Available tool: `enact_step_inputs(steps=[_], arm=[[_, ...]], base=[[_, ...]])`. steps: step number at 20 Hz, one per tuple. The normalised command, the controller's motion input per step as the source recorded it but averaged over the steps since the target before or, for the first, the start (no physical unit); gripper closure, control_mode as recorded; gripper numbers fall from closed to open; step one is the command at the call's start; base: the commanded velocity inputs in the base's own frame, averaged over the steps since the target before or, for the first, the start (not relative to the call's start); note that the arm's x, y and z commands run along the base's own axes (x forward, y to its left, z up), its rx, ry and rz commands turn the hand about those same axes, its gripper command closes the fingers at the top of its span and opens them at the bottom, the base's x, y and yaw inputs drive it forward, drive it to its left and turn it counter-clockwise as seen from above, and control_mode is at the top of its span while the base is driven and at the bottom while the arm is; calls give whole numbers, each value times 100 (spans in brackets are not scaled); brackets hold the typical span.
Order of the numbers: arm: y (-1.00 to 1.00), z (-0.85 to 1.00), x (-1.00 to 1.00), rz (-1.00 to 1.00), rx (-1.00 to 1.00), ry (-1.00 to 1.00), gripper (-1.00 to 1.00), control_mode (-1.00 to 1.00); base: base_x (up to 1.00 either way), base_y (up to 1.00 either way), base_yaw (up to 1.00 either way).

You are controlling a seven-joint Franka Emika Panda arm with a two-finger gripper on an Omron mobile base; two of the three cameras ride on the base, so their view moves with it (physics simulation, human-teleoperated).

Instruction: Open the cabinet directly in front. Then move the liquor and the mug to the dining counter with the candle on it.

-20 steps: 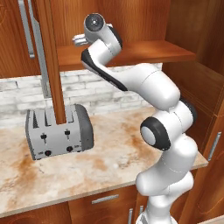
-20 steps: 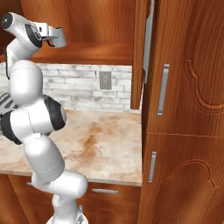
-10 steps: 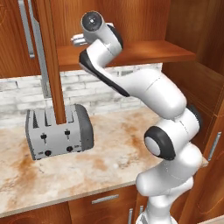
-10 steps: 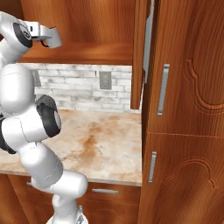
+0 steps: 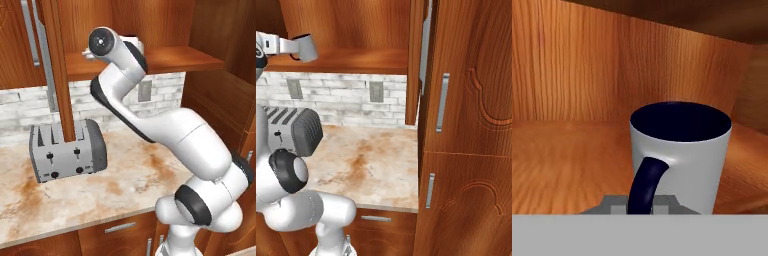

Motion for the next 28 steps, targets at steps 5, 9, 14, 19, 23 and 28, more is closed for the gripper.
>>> enact_step_inputs(steps=[5,9,14,19,23,28], arm=[[-29,0,-100,-21,13,-7,100,-100],[-26,0,-100,-23,15,-4,100,-100],[-17,-13,-100,-23,13,0,100,-100],[-13,-82,-100,-17,6,13,100,-100],[-49,-62,-91,-3,-1,-22,100,-100],[-31,-2,-60,5,-4,-50,100,-100]], base=[[0,0,0],[0,0,0],[0,0,0],[0,0,0],[0,0,0],[0,0,0]])
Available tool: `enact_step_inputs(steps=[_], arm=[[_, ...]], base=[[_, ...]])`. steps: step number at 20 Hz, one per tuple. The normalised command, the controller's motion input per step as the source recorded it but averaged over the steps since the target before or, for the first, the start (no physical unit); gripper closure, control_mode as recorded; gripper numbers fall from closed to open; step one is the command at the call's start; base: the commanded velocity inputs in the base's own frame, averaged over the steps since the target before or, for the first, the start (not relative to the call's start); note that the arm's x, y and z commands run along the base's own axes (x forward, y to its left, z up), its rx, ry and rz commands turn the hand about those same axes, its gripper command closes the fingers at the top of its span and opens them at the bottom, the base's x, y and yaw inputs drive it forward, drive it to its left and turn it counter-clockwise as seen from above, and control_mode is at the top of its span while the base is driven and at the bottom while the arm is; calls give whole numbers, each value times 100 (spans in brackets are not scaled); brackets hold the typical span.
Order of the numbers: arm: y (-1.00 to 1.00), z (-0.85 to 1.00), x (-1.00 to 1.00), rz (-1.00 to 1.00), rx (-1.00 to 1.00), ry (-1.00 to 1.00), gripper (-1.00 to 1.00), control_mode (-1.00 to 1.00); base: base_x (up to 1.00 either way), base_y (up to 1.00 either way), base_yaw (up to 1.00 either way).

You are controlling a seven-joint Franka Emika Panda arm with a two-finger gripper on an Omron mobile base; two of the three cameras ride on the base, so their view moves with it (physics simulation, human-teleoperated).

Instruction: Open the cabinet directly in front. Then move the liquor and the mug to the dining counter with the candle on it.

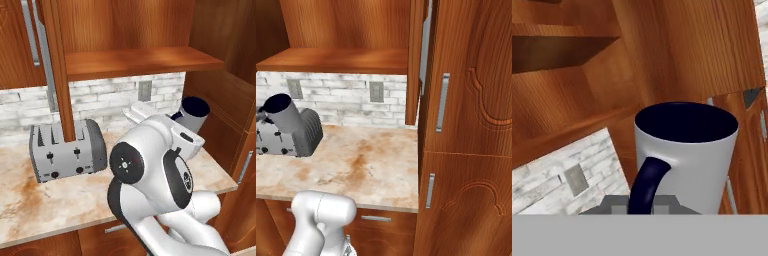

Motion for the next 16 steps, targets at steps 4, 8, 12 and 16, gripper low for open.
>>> enact_step_inputs(steps=[4,8,12,16], arm=[[0,0,0,0,0,-2,100,-100],[0,0,-8,0,0,0,100,100],[0,0,0,0,0,0,100,100],[0,0,0,0,0,0,100,100]], base=[[0,0,0],[-69,0,8],[-100,0,32],[-88,3,65]])
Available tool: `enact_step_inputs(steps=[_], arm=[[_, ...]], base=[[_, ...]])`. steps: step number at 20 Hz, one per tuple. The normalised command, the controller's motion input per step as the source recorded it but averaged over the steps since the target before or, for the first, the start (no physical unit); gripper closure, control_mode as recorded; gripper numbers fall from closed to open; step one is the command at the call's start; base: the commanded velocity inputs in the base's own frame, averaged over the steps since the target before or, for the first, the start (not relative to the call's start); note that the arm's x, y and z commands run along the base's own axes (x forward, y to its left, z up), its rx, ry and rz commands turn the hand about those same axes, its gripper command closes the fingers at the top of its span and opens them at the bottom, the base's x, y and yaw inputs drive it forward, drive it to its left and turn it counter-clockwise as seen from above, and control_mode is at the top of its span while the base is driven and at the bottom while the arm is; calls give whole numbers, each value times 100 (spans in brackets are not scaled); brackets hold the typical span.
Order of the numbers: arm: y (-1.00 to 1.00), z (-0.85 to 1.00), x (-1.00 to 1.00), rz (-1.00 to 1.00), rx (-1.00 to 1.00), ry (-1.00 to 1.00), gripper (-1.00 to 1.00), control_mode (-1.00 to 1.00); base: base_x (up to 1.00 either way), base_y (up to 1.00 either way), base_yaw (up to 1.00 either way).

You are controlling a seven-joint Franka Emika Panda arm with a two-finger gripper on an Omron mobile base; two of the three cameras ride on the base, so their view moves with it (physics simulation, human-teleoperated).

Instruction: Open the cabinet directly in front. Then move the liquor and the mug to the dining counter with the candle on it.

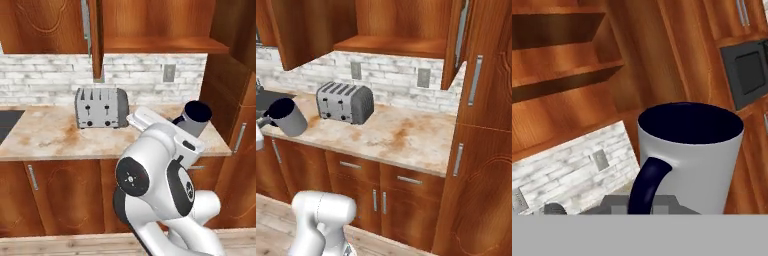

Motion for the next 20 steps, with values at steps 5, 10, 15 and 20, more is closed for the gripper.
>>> enact_step_inputs(steps=[5,10,15,20], arm=[[0,0,0,0,0,0,100,100],[0,0,0,0,0,0,100,100],[0,0,0,0,0,0,100,100],[0,0,0,0,0,0,100,100]], base=[[-3,0,100],[0,0,100],[0,0,100],[0,0,100]])
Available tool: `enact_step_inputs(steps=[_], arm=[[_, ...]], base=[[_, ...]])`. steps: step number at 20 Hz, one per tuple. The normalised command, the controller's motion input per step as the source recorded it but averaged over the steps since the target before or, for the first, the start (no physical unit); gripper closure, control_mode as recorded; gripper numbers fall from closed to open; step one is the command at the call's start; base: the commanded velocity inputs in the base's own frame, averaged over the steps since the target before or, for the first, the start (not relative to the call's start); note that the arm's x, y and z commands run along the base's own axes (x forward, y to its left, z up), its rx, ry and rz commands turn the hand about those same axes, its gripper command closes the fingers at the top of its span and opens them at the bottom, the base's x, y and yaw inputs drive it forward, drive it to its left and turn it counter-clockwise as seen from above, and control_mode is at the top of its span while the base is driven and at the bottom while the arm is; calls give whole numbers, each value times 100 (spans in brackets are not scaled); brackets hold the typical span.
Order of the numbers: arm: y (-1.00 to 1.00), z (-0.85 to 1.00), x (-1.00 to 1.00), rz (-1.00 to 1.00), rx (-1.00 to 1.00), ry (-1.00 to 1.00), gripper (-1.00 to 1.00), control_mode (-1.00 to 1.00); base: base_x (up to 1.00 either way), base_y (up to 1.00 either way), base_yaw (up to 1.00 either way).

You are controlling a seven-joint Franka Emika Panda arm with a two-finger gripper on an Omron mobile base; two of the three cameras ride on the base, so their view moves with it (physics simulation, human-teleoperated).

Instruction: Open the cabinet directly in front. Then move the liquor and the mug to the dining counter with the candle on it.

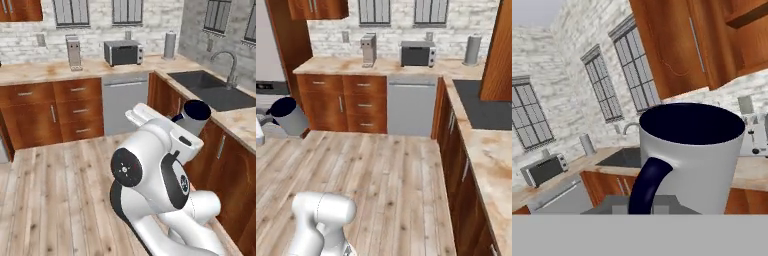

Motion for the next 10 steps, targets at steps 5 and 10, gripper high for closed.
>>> enact_step_inputs(steps=[5,10], arm=[[0,0,0,0,0,0,100,100],[0,0,0,0,0,0,100,100]], base=[[0,0,100],[43,-2,88]])
